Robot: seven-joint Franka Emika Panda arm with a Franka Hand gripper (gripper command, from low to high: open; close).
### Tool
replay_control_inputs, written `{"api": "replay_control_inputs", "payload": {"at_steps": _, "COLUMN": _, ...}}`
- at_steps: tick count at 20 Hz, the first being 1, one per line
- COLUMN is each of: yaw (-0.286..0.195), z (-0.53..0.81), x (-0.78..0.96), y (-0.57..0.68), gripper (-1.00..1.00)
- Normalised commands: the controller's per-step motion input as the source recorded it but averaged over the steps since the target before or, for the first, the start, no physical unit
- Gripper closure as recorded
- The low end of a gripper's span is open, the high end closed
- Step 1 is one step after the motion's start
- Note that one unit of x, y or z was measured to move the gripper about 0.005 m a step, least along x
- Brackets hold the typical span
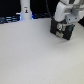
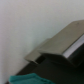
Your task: Open the kcup holder, insert the kcup into the holder, and close the kcup holder
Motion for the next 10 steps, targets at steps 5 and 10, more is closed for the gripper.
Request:
{"api": "replay_control_inputs", "payload": {"at_steps": 5, "yaw": 0.034, "z": 0.03, "x": -0.79, "y": 0.53, "gripper": -1.0}}
{"api": "replay_control_inputs", "payload": {"at_steps": 10, "yaw": 0.069, "z": 0.89, "x": 0.14, "y": 0.29, "gripper": -1.0}}
